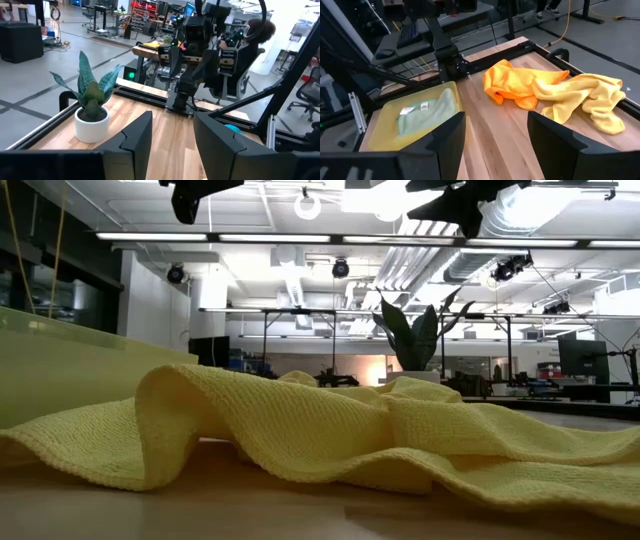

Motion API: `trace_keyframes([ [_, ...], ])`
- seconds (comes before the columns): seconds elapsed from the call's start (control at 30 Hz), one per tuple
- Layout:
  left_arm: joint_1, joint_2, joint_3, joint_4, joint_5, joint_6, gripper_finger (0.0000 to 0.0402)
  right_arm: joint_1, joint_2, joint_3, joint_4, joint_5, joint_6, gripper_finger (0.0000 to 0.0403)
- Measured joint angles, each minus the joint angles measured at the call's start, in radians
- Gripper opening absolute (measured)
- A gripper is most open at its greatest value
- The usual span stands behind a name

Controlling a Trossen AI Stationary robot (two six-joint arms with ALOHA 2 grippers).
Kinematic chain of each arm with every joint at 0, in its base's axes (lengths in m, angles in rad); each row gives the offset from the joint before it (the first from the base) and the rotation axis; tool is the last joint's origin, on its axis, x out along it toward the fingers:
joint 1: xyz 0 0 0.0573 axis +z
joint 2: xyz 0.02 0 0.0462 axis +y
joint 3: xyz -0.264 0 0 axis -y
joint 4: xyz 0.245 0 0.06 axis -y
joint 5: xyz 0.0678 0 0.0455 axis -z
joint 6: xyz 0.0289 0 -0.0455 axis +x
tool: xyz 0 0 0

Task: Fold microfiber towels
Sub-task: Fold the bottom yellow microfiber cloth

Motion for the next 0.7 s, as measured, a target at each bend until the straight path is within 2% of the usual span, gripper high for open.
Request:
trace_keyframes([
  [0.1, 0.000, 0.000, 0.000, 0.001, 0.000, 0.004, 0.0134, 0.000, 0.000, 0.000, 0.003, -0.008, 0.026, 0.0206],
  [0.23, 0.000, 0.001, 0.000, 0.001, 0.000, 0.004, 0.0133, 0.036, 0.038, 0.038, -0.052, -0.094, 0.090, 0.0206],
  [0.47, 0.000, 0.002, 0.000, 0.001, 0.001, 0.003, 0.0133, 0.241, 0.266, 0.263, -0.420, -0.111, 0.099, 0.0183],
  [0.57, 0.000, 0.002, 0.000, 0.001, 0.001, 0.003, 0.0134, 0.329, 0.361, 0.328, -0.511, -0.146, 0.135, 0.0172],
  [0.7, 0.000, 0.002, 0.000, 0.001, 0.001, 0.003, 0.0133, 0.432, 0.472, 0.377, -0.530, -0.228, 0.206, 0.0163],
])
